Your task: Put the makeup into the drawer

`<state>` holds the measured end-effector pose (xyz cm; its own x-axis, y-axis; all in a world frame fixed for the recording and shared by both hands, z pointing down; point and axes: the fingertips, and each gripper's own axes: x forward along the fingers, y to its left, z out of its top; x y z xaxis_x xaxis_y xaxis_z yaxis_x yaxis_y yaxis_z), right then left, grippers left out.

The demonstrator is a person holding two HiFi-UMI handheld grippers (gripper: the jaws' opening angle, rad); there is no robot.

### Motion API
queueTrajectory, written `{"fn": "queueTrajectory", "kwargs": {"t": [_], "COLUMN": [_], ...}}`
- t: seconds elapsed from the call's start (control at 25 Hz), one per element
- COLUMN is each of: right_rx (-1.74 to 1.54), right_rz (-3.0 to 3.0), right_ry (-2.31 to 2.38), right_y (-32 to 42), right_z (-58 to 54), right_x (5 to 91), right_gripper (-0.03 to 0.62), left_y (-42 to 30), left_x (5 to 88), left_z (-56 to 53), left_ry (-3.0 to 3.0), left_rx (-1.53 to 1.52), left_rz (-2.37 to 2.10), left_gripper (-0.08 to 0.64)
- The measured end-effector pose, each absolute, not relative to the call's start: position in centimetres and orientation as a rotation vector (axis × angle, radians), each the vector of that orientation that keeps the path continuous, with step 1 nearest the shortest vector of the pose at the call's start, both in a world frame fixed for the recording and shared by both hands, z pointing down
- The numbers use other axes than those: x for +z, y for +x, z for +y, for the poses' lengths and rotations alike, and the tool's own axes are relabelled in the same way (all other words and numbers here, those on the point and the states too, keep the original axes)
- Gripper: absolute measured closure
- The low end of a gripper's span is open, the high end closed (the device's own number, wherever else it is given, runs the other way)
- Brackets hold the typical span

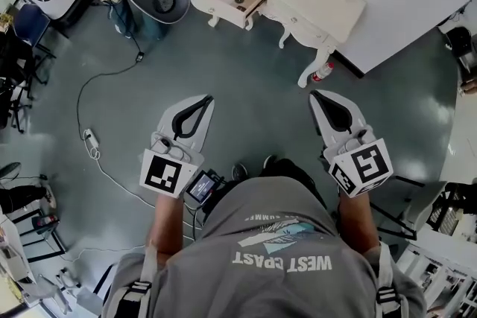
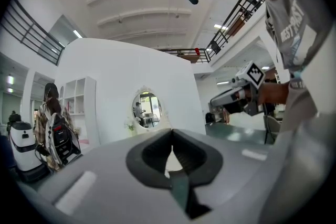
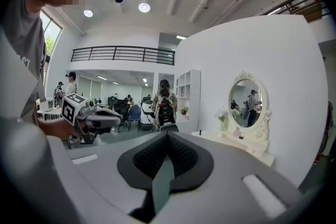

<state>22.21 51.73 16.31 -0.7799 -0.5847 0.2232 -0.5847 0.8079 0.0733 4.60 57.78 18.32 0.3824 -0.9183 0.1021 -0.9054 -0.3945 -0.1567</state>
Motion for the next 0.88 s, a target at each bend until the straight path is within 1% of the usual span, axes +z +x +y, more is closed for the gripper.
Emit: {"fn": "queueTrajectory", "kwargs": {"t": [0.52, 0.88], "right_rx": [0.049, 0.074], "right_rz": [-2.793, -2.825], "right_ry": [0.867, 0.764], "right_y": [20.3, 19.4], "right_z": [42.5, 29.9], "right_x": [17.5, 19.1], "right_gripper": [0.591, 0.591], "left_y": [2.3, 2.6], "left_x": [19.4, 20.3], "left_z": [51.4, 40.0], "left_ry": [-2.519, -2.466], "left_rx": [-0.347, -0.407], "left_rz": [1.789, 1.863], "left_gripper": [0.558, 0.558]}}
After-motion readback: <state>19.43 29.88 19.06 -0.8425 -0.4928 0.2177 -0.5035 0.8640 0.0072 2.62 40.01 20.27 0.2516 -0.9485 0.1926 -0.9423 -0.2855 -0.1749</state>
